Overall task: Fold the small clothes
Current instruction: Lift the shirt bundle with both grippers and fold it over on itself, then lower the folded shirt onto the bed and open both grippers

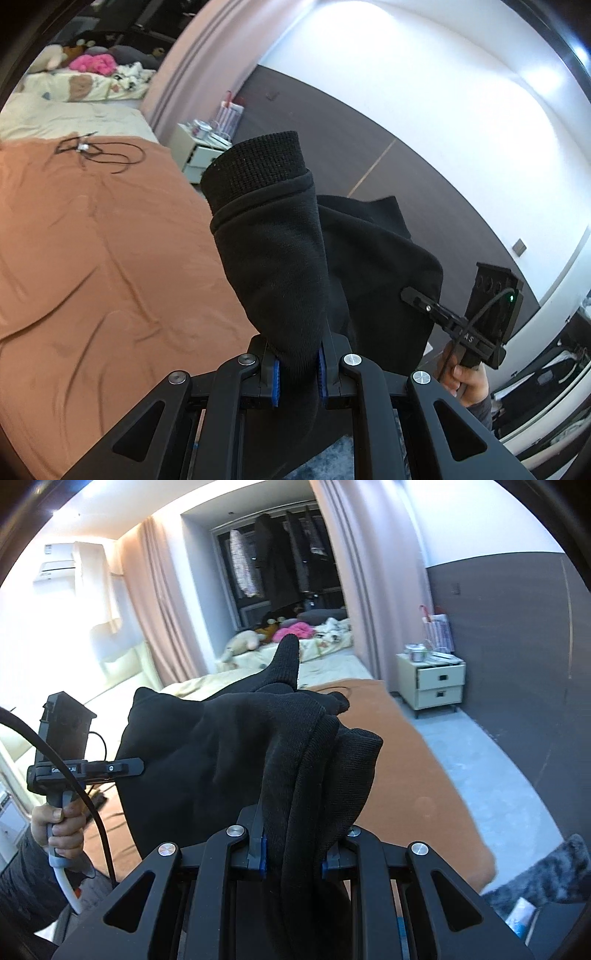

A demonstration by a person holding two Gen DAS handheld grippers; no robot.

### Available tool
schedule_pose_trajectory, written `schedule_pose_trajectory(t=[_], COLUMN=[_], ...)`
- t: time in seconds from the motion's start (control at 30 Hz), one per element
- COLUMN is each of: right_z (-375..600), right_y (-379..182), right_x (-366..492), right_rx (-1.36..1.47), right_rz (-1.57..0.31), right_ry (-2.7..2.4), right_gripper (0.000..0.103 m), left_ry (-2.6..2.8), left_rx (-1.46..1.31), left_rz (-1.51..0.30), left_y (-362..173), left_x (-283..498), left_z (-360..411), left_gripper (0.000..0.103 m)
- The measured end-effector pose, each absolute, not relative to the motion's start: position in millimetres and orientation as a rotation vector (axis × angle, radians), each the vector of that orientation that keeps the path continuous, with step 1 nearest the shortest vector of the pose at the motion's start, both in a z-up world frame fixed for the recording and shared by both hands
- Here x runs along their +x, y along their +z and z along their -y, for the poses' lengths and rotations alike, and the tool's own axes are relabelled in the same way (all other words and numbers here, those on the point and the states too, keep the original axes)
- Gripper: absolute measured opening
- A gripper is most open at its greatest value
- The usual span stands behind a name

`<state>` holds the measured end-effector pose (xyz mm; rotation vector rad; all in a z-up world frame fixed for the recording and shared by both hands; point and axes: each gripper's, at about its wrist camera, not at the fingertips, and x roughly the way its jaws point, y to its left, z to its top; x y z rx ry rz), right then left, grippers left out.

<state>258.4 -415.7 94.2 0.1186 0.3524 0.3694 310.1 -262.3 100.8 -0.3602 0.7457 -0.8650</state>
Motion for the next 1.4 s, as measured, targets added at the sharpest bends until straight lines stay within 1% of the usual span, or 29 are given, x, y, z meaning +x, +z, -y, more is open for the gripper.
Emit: schedule_pose_trajectory(t=[0.1, 0.5, 0.73, 0.83, 1.03, 1.27, 1.3, 1.33, 1.37, 1.4], right_z=[415.8, 402.5, 404.6, 402.6, 406.5, 398.8, 396.3, 394.8, 393.0, 388.3], right_y=[92.8, 90.2, 76.7, 74.8, 78.8, 97.5, 97.8, 95.3, 92.1, 88.8], right_x=[266.1, 291.6, 325.6, 342.5, 352.8, 357.5, 361.1, 362.7, 369.5, 373.3], right_rx=[0.115, 0.090, 0.113, 0.126, 0.142, 0.121, 0.117, 0.119, 0.115, 0.095], right_rz=[-0.371, -0.395, -0.442, -0.468, -0.509, -0.534, -0.547, -0.568, -0.590, -0.609], right_ry=[0.337, 0.210, 0.175, 0.165, 0.157, 0.126, 0.109, 0.086, 0.054, -0.004], right_gripper=[0.016, 0.015, 0.015, 0.015, 0.015, 0.016, 0.018, 0.020, 0.035, 0.052], left_ry=[-0.881, -0.919, -0.919, -0.934, -0.965, -0.948, -0.920, -0.872, -0.824, -0.780], left_rx=[-0.328, -0.313, -0.297, -0.297, -0.313, -0.310, -0.286, -0.236, -0.188, -0.167], left_rz=[-0.748, -0.829, -0.893, -0.904, -0.923, -0.912, -0.906, -0.906, -0.934, -0.976], left_y=[95.2, 42.0, 4.1, -3.7, -12.9, -25.2, -29.4, -36.2, -46.7, -58.2], left_x=[323.4, 400.3, 441.6, 463.7, 479.5, 482.0, 481.5, 484.3, 488.2, 492.6], left_z=[286.8, 356.8, 386.4, 399.8, 406.1, 394.4, 393.4, 395.5, 398.1, 397.3], left_gripper=[0.015, 0.015, 0.015, 0.015, 0.015, 0.016, 0.021, 0.038, 0.053, 0.074])
